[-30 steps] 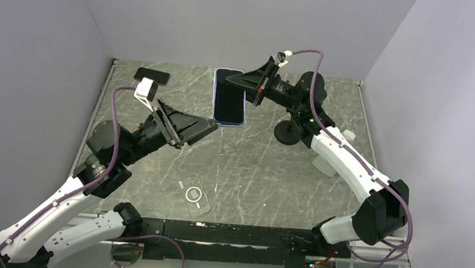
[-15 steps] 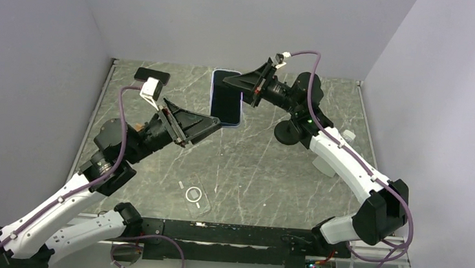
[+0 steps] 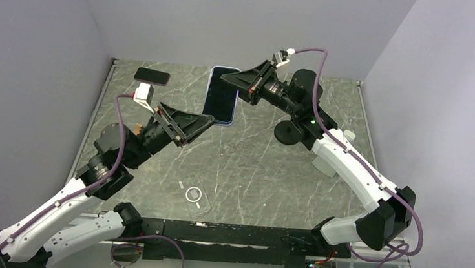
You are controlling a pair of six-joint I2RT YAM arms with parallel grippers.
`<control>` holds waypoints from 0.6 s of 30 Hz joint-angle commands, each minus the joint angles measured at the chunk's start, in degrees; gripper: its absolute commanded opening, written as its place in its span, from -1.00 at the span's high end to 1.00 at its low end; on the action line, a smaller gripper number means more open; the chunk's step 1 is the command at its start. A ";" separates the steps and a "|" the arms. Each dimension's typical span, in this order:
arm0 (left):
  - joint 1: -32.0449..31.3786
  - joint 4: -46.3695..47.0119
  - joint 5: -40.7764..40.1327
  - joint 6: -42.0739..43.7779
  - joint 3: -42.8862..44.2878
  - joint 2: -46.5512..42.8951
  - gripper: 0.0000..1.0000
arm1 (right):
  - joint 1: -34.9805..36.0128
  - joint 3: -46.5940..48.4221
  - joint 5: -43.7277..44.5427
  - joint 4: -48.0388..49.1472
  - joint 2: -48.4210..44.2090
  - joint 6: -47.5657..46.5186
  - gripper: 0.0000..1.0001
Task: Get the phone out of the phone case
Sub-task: Remove the phone case from the phone.
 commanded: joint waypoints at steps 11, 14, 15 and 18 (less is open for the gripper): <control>0.58 -0.24 -16.55 -3.01 2.24 -0.01 0.34 | 6.46 5.28 -4.08 -11.65 -3.05 -12.38 1.00; 0.56 0.13 -17.72 -4.63 1.96 -0.02 0.29 | 7.63 5.44 -3.89 -11.63 -2.91 -12.76 1.00; 0.52 0.54 -18.06 -5.55 1.73 -0.02 0.29 | 8.03 5.70 -3.59 -12.36 -2.83 -13.26 1.00; 0.56 2.91 -18.72 -7.66 0.44 -0.02 0.29 | 8.59 5.19 -3.72 -11.54 -2.69 -13.55 1.00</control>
